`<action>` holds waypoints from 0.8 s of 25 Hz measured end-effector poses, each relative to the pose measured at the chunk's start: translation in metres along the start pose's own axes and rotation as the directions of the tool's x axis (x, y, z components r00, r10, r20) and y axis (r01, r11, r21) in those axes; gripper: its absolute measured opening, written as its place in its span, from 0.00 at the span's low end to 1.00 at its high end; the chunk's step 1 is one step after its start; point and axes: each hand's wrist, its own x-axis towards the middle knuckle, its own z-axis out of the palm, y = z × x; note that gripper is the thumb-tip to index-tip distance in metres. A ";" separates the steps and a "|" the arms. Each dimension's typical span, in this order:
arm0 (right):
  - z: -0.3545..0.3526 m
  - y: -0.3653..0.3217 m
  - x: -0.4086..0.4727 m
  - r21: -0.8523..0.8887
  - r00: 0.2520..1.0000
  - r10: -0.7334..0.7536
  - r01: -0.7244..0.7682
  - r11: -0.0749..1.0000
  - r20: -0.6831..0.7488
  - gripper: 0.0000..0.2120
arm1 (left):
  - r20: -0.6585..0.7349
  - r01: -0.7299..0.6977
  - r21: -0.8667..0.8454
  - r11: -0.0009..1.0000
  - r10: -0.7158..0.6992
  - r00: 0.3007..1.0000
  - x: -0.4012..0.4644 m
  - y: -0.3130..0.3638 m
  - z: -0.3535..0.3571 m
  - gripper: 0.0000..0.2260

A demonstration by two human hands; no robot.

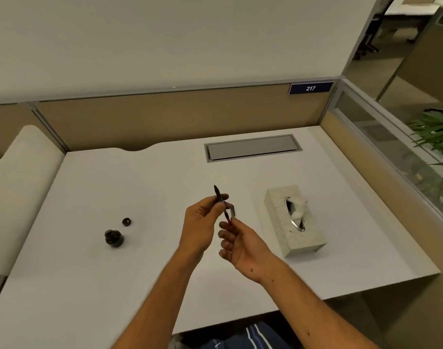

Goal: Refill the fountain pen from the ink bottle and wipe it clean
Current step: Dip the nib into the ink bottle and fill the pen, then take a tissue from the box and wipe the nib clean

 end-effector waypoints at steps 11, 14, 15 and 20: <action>-0.179 -0.081 0.016 -0.604 0.640 -0.574 0.208 0.769 -0.511 0.04 | -0.166 0.052 -0.026 0.998 -0.056 0.985 -0.007 -0.008 0.052 0.09; -0.210 -0.094 0.039 -0.739 0.576 -0.657 0.131 0.661 -0.486 0.14 | -0.158 0.067 -0.007 0.998 -0.067 0.985 -0.002 -0.006 0.060 0.09; -0.217 -0.098 0.047 -0.773 0.587 -0.664 0.100 0.627 -0.463 0.17 | -0.162 0.062 -0.005 0.998 -0.062 0.985 0.000 -0.004 0.063 0.09; -0.223 -0.117 0.076 -0.872 0.648 -0.656 -0.027 0.490 -0.388 0.14 | -0.183 0.064 -0.026 0.998 -0.068 0.981 0.009 -0.003 0.069 0.07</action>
